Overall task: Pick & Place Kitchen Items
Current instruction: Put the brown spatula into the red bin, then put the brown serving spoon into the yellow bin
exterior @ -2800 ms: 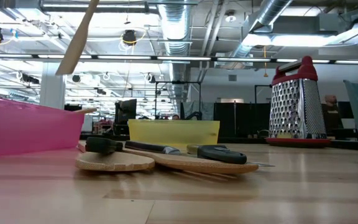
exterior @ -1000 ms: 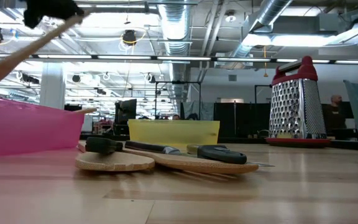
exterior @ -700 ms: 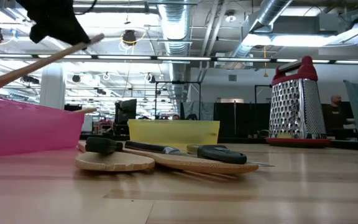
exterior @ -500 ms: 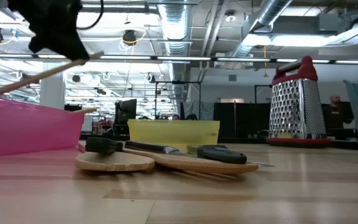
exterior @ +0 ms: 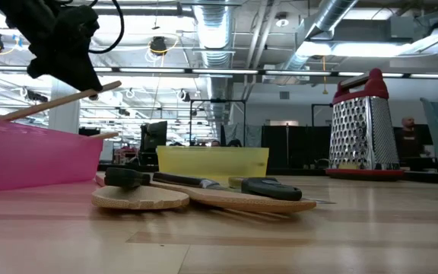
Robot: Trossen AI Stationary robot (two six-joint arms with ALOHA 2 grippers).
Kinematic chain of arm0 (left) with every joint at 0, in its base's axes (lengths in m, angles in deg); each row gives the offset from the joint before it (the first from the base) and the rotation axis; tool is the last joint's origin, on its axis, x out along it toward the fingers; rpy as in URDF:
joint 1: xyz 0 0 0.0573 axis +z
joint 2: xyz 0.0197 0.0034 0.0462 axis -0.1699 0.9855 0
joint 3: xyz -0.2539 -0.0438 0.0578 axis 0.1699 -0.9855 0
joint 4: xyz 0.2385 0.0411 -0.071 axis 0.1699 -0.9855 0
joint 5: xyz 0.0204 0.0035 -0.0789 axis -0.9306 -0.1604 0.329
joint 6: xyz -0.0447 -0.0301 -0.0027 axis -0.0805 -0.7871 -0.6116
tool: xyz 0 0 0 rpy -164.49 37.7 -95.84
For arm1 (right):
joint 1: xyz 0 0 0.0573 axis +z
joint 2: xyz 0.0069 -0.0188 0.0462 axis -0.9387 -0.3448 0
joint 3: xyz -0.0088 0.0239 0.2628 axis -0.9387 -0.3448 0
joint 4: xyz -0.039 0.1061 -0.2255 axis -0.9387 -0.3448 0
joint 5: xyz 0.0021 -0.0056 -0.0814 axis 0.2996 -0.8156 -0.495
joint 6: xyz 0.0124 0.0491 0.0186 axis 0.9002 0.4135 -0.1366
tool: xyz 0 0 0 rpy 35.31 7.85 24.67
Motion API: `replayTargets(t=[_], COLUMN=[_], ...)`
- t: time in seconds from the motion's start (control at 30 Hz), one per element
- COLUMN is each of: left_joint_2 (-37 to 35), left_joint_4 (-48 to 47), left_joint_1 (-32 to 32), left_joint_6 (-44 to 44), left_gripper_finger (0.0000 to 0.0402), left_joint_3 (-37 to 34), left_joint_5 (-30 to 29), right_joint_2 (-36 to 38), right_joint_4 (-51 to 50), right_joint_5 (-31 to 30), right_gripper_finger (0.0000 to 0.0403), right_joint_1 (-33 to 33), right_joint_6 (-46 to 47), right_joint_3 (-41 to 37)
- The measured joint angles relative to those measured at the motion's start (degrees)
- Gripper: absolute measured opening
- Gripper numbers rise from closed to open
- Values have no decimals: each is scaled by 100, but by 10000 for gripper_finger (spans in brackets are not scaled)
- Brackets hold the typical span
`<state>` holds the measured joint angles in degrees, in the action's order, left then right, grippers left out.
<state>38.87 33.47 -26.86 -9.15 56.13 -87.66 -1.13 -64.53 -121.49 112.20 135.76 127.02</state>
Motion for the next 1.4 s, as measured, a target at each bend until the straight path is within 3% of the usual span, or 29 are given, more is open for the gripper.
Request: replayTargets(t=[0.2, 0.37, 0.83, 1.2, 1.4], left_joint_2=[46, 186, 197, 197, 195], left_joint_4=[-2, -3, 63, 140, 366], left_joint_1=[20, 179, 428, 426, 426], left_joint_6=[-22, -12, 9, 223, 239], left_gripper_finger=[58, 58, 60, 135, 157], left_joint_3=[-1, -184, -291, -291, -289], left_joint_5=[19, 398, 382, 595, 630], right_joint_2=[0, 0, 0, 0, 0], right_joint_4=[4, 9, 20, 26, 35], right_joint_5=[0, 2, 18, 20, 20], right_gripper_finger=[163, 163, 163, 163, 163], right_joint_1=[0, 0, 0, 0, 0], right_joint_6=[0, 0, 0, 0, 129], right_joint_3=[-2, -2, -2, -2, -2])
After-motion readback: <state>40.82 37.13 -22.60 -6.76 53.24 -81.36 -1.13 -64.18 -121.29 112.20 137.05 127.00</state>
